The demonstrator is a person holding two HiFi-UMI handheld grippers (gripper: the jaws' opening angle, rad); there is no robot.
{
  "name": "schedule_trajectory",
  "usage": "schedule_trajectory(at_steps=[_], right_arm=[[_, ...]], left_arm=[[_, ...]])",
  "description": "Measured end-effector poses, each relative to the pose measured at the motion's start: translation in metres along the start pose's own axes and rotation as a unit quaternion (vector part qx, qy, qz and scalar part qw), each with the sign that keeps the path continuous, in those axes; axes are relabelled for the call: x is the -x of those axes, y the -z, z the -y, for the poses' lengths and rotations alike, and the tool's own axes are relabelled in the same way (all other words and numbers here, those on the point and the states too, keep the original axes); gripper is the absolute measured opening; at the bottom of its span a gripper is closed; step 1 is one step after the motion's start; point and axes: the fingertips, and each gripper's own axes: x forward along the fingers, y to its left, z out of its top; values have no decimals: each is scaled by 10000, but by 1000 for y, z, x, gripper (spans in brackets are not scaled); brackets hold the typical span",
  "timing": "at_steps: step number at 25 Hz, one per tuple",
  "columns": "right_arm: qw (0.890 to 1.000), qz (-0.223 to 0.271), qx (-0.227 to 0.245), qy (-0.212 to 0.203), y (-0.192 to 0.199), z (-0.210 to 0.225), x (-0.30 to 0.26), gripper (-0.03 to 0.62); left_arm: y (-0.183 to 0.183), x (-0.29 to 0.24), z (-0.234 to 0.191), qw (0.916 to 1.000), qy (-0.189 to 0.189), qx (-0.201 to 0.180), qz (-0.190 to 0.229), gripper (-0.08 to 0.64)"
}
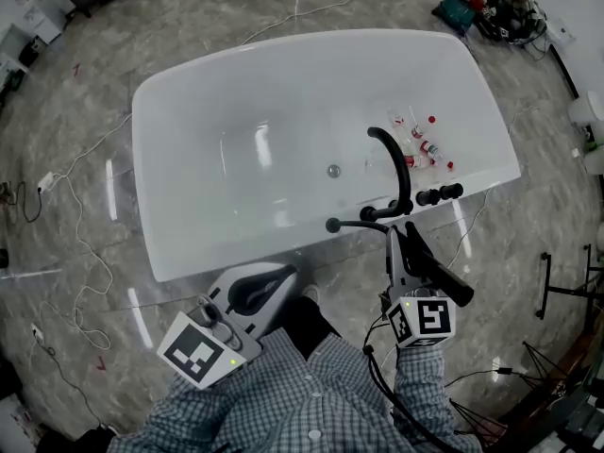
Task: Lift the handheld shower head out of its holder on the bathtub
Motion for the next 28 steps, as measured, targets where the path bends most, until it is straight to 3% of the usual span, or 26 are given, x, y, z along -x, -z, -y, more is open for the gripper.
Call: schedule_trajectory(at_steps=[12,28], right_arm=[[9998,167,128,33,-38,3,24,110],[9971,658,269,-256,-97,-13,49,110]], left_arm=[[-33,-9,1,9992,115,-324,195,6],[-59,-7,3,9980,110,-532,323,6]])
